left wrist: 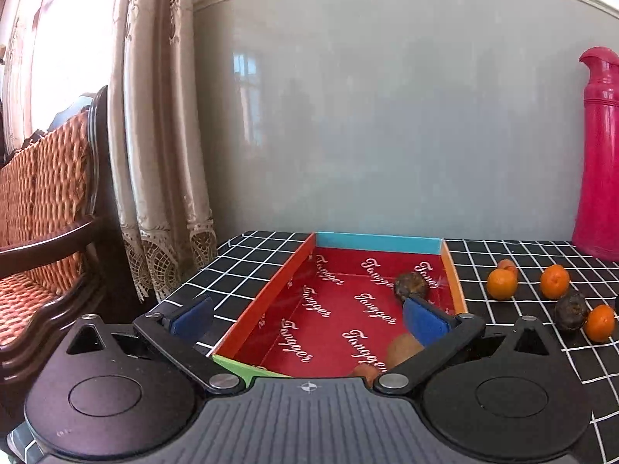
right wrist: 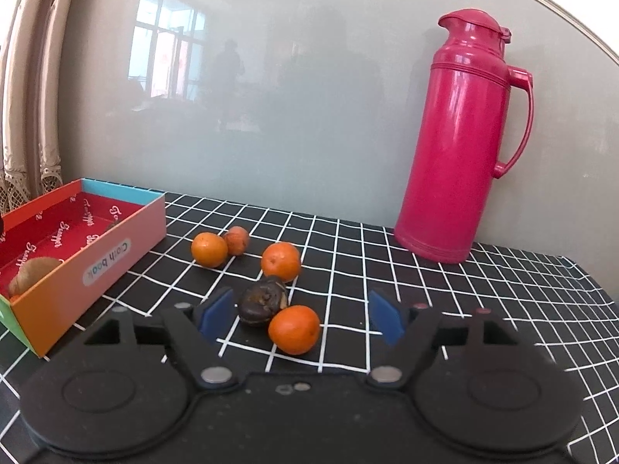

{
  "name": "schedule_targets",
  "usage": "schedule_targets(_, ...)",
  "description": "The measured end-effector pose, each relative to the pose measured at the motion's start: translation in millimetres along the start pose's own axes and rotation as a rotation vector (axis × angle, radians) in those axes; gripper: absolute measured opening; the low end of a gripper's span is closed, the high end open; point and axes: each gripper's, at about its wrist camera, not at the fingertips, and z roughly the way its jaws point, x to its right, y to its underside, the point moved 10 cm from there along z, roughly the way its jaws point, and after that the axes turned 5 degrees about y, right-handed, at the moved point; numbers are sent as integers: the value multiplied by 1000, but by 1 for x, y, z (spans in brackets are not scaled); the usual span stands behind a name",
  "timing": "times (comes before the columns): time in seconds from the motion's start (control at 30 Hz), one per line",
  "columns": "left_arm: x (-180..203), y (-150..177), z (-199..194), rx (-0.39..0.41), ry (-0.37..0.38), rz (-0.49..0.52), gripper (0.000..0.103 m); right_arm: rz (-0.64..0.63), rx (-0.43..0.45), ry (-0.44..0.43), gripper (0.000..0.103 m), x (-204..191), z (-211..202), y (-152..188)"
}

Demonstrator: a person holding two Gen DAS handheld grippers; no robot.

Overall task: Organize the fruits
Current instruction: 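Move the right gripper to the dark dried fruit and close on it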

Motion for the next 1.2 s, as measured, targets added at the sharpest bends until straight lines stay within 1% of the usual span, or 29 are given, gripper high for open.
schedule_targets(0.23,-6,0,0,1,-17,-8,103,-11,1,-3,78,-1,-1,0)
schedule_targets(0.4,-13,-1,-3,18,-31,-20,103,-21,12,-3,80,-1,0,-2)
schedule_targets(0.53,-22,5,0,13,-56,-39,103,-30,18,-7,80,-2,1,-2)
schedule_targets(0.67,-28,6,-1,16,-51,-59,103,-51,10,-6,80,-6,6,1)
schedule_targets(0.9,-37,10,5,16,-67,-60,103,-65,17,-26,81,-18,17,6)
schedule_targets(0.97,-39,9,6,21,-75,-59,103,-78,-9,-25,80,-22,24,10)
schedule_targets(1.07,-43,8,8,28,-84,-56,103,-78,22,-40,81,-28,25,5)
schedule_targets(1.2,-51,10,13,20,-102,-60,103,-86,4,-51,81,-35,37,5)
